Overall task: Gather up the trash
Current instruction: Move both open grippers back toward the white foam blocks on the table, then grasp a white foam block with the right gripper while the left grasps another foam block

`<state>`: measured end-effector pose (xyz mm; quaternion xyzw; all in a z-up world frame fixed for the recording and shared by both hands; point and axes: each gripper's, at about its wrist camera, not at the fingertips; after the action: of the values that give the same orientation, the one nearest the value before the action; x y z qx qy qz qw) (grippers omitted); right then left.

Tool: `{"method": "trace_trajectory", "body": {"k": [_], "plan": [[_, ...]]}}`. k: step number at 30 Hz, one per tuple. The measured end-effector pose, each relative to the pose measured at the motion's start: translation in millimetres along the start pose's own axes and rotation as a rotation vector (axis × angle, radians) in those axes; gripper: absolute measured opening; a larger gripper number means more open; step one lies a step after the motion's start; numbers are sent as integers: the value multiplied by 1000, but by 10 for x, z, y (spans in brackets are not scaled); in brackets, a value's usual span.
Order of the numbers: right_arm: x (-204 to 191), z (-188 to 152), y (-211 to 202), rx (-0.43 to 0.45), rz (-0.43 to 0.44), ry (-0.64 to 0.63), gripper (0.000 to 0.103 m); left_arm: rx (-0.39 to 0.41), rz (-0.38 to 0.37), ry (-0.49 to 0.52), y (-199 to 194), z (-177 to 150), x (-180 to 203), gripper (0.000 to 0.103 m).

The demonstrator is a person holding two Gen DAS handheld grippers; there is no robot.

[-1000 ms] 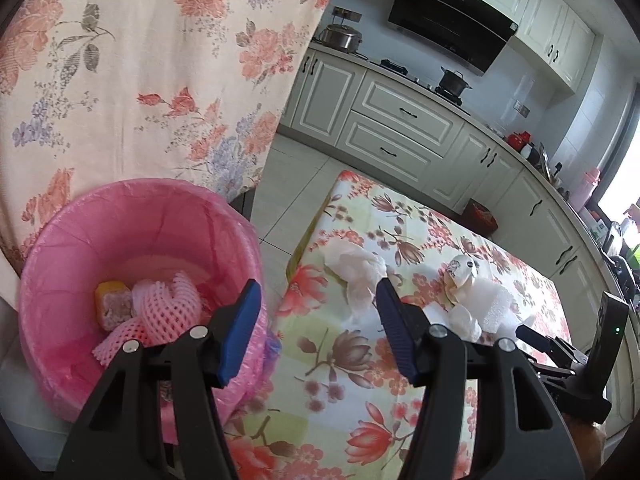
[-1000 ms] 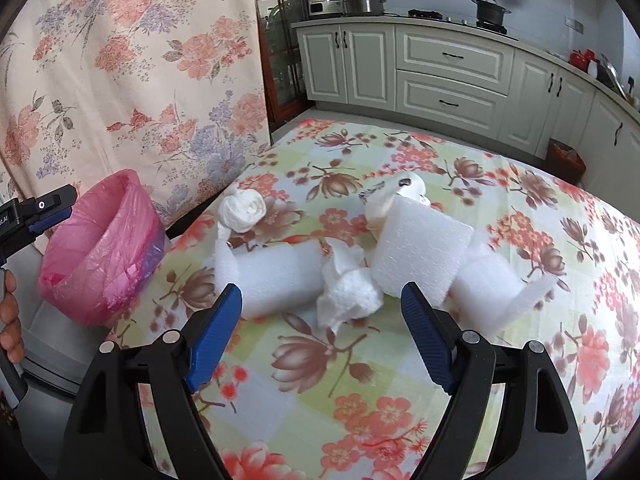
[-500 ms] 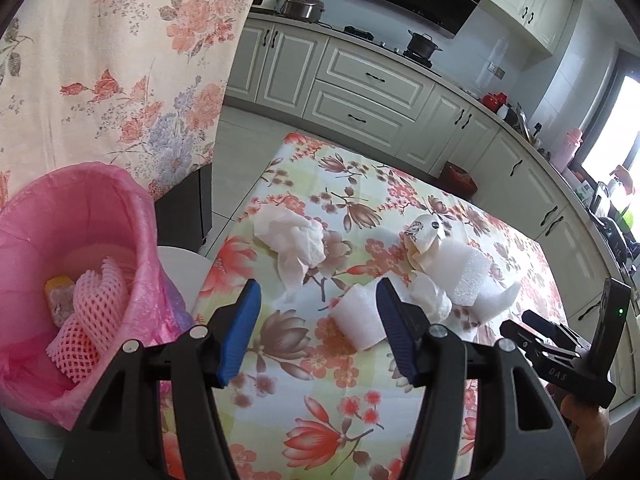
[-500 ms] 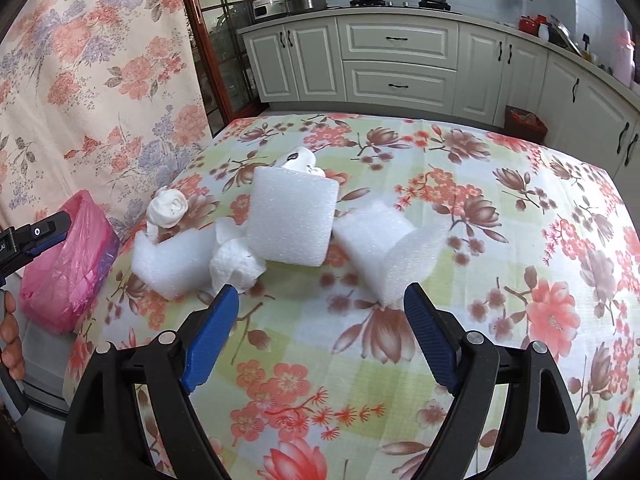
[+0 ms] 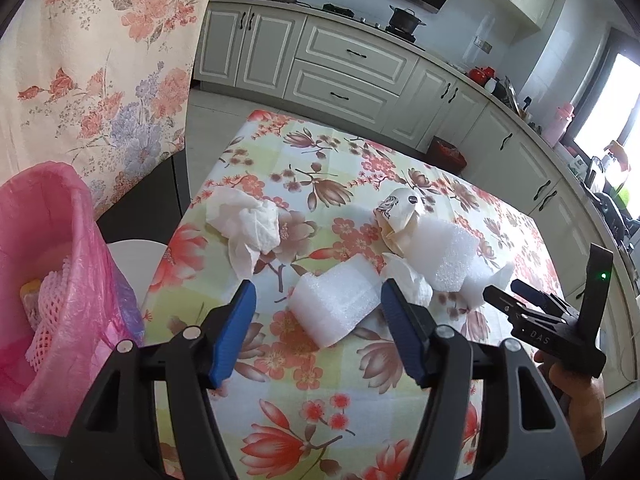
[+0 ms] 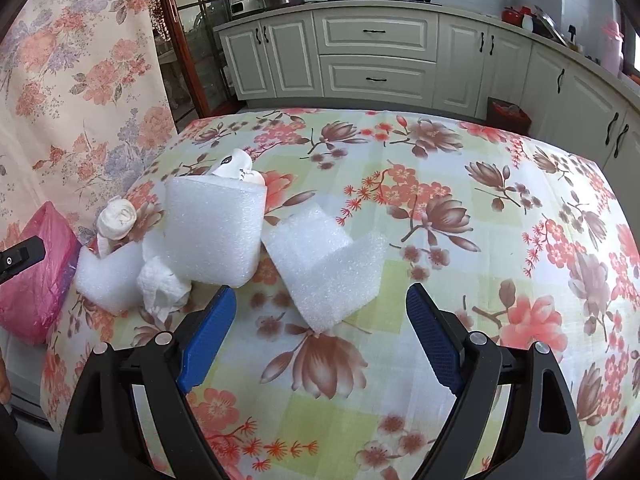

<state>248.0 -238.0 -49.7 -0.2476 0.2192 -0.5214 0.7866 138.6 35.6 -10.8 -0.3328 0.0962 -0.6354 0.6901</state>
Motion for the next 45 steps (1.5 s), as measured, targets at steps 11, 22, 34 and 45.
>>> {"method": "trace_trajectory", "body": {"k": [11,22,34,45], "plan": [[76,14,261,-23,5,-32,82,-40,-11,14,171,-58,121,69],[66,-35,325,-34,37,-50,58,-34,-37,38,259,5,293,70],[222,-20,51,15,8,3,57,-50,-138,104,586,-43,859,74],[425,11,-187,48,-32,35,57,-79,-143,140,989,-109,1153,89]]}}
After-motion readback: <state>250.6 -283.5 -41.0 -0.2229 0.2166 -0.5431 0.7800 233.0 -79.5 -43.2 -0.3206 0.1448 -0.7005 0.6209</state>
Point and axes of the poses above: each gripper's, at about its wrist camera, not at the fingertips, and y roughly the way its jaws point, x to its right, z to its top, and after that the axes turned 13 degrees about x, right-handed
